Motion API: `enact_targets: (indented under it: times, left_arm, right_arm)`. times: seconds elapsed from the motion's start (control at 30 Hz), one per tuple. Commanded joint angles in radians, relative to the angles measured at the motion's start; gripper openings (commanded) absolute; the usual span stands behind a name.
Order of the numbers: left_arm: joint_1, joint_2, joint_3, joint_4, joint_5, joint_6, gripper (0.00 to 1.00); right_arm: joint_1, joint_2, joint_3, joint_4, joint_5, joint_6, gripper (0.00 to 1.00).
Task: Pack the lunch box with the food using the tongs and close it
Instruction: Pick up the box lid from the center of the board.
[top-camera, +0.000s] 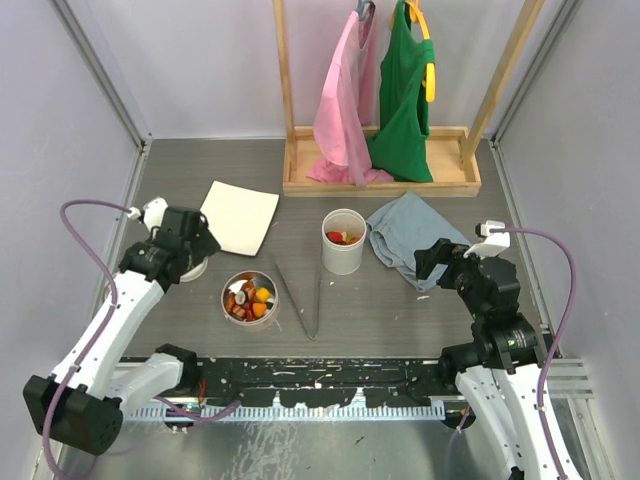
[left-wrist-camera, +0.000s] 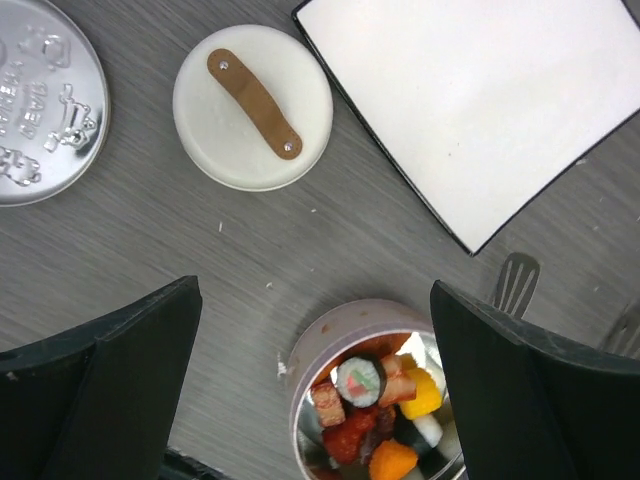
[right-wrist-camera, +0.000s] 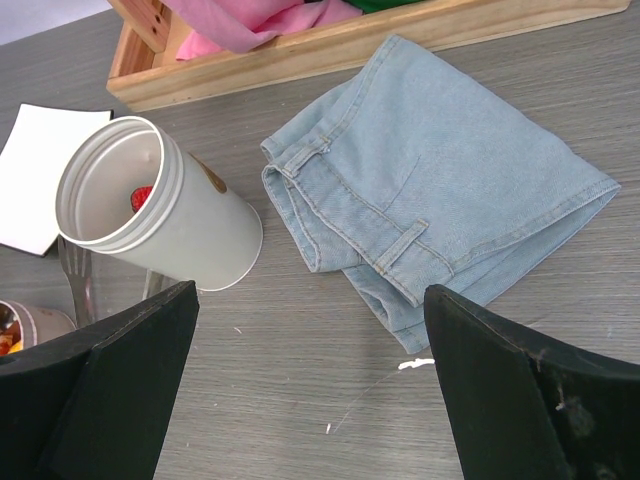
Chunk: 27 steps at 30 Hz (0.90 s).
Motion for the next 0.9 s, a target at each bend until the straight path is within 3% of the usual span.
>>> enact_targets:
  times: [0.0,0.33,0.53,0.87]
  left_arm:
    - [0.154,0.009,-0.045,0.166,0.225,0.025,0.98]
    - [0.312,0.276,0.037,0.150,0.220,0.026,0.98]
    - [0.367,0.376,0.024,0.222,0.241,0.014,0.88]
    - [0.425,0.483,0.028,0.295,0.283,0.012,0.62]
  right_arm:
    - [0.006,0.003,0.005,0.031,0.015,0.003,1.00]
    - [0.008,-0.007,0.004,0.033,0.023,0.003,1.00]
    - [0.010,-0.014,0.002,0.034,0.026,0.002,1.00]
    - [0.010,-0.012,0.001,0.036,0.026,0.003,1.00]
